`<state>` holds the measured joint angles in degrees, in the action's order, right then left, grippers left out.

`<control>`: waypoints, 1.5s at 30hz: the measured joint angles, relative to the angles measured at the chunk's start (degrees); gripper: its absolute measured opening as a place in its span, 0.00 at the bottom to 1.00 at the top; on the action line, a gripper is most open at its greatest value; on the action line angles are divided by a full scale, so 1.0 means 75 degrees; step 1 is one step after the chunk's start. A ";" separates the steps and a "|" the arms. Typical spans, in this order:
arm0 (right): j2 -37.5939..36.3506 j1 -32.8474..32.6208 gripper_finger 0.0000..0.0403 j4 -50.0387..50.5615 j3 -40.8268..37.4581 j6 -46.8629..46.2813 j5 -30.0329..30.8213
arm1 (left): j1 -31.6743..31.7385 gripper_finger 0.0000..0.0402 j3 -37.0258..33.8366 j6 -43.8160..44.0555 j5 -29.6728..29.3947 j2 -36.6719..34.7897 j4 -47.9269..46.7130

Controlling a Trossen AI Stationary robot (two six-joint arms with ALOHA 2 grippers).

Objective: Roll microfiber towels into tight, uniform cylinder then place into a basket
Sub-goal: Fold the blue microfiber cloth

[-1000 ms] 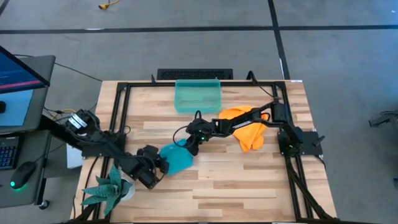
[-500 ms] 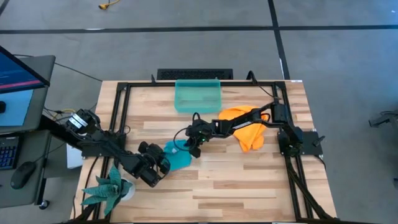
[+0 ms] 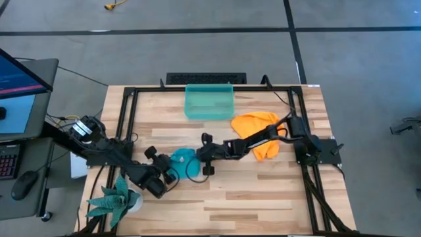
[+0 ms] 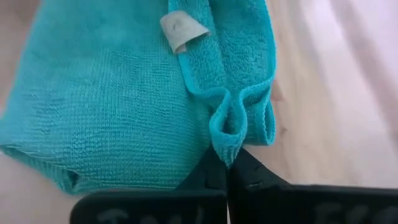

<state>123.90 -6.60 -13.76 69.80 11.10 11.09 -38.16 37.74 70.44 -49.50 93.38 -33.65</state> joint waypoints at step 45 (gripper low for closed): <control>-0.0009 -0.2022 0.03 0.0008 -0.0002 1.0492 0.4114 | -0.0553 0.01 0.1154 -1.0888 0.0845 -0.0002 -0.1220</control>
<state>123.83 -21.76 -13.70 69.79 89.79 41.95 -42.30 46.39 -11.23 -43.17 93.37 -42.81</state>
